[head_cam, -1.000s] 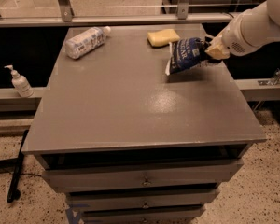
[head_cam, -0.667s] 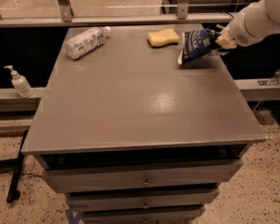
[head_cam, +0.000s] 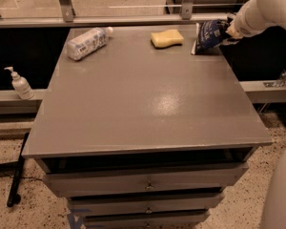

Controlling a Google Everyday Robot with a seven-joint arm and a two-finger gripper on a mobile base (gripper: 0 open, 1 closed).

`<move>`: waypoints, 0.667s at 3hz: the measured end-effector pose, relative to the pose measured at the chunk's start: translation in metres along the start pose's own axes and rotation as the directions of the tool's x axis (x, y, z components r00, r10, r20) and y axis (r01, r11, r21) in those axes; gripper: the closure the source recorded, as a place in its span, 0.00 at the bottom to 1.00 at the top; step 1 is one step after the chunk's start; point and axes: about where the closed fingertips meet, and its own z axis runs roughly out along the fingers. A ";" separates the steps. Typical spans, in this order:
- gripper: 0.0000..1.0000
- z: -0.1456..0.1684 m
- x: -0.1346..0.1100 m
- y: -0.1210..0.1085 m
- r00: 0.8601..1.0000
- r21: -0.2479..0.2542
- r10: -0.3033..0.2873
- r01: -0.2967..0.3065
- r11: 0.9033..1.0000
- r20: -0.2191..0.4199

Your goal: Move blue chip bag near sponge

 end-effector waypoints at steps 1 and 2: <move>1.00 0.023 -0.009 -0.001 1.000 -0.004 -0.029 0.029 1.000 -0.002; 1.00 0.043 -0.028 0.013 0.999 -0.053 -0.040 0.041 0.998 0.030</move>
Offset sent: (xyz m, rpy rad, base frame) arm 0.0527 0.0553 -0.0306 0.0356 0.0552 0.1258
